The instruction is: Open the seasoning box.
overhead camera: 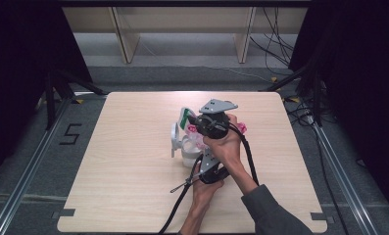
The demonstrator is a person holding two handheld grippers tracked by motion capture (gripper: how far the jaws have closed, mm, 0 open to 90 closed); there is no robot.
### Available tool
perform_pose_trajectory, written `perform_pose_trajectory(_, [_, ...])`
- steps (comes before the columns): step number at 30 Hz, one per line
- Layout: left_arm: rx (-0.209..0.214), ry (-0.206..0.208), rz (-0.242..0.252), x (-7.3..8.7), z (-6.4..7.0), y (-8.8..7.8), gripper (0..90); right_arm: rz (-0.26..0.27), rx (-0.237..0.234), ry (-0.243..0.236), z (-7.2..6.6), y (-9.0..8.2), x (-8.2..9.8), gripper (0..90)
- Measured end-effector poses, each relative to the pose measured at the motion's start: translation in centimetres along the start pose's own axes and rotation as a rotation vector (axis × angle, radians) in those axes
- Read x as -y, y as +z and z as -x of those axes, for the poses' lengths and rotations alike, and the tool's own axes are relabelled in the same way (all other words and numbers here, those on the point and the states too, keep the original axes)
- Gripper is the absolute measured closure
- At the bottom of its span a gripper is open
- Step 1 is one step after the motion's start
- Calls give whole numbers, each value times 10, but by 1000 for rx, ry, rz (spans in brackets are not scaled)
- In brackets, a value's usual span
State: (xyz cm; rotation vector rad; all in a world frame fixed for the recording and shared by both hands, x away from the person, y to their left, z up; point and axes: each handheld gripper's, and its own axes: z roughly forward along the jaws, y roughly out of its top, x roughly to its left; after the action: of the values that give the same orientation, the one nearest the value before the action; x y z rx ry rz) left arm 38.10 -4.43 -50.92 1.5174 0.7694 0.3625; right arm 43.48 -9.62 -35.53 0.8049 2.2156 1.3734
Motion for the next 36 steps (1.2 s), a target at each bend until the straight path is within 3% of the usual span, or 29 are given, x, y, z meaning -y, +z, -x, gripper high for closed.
perform_pose_trajectory(2, [-13, 0, -13, -1, 1, -1, 734, -12, 9, 16, -1, -2, 0, 896])
perform_pose_trajectory(4, [7, 0, -1, -1, 0, 0, 734, -2, 8, -4, 0, -1, 0, 895])
perform_pose_trajectory(5, [-15, 2, -12, -1, 1, -1, 734, -1, 7, -6, 0, -1, 0, 895])
perform_pose_trajectory(15, [-1, 1, -6, -1, 0, 0, 734, 4, 16, 15, -1, -1, -1, 893])
perform_pose_trajectory(17, [0, -4, -7, -1, 0, -1, 734, -14, 4, 15, -2, -1, -1, 893])
perform_pose_trajectory(21, [13, -10, 8, -1, 0, 0, 735, -1, 17, -1, -3, 0, -1, 894])
perform_pose_trajectory(25, [-4, -16, 0, -2, 1, -2, 735, -3, 12, -10, -3, 0, -1, 894])
perform_pose_trajectory(28, [26, -26, 17, -2, 1, 0, 734, -7, 11, -26, -3, 1, -2, 894])
perform_pose_trajectory(30, [8, -25, 4, -3, 1, -2, 735, -13, 13, -30, -3, 1, -3, 893])
perform_pose_trajectory(36, [24, -26, 19, -2, 1, 0, 734, -20, 19, -30, -3, 3, -2, 893])
